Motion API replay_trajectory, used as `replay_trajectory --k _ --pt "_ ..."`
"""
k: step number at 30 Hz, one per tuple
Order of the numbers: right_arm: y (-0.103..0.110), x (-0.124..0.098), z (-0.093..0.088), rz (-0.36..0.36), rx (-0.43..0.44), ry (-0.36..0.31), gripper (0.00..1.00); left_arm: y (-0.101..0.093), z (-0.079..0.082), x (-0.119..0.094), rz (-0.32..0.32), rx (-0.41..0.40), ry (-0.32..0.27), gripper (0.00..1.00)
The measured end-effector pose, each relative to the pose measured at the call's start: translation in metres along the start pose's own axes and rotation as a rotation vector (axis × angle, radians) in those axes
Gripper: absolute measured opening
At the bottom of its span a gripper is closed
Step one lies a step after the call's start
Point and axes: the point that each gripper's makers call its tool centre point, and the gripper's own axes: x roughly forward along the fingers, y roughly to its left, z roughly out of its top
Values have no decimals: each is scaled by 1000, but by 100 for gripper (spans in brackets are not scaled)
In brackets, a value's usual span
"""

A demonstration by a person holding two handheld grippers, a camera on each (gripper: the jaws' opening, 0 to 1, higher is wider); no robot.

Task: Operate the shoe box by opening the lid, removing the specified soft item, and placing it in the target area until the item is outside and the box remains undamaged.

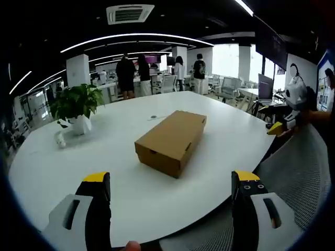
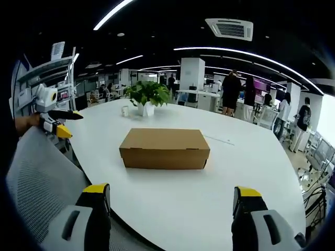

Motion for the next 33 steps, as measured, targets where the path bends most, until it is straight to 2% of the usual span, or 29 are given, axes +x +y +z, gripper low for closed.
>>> replay_trajectory --k 33 --pt "-2 -1 1 -12 -1 -5 98 1 -1 1 0 8 7 100"
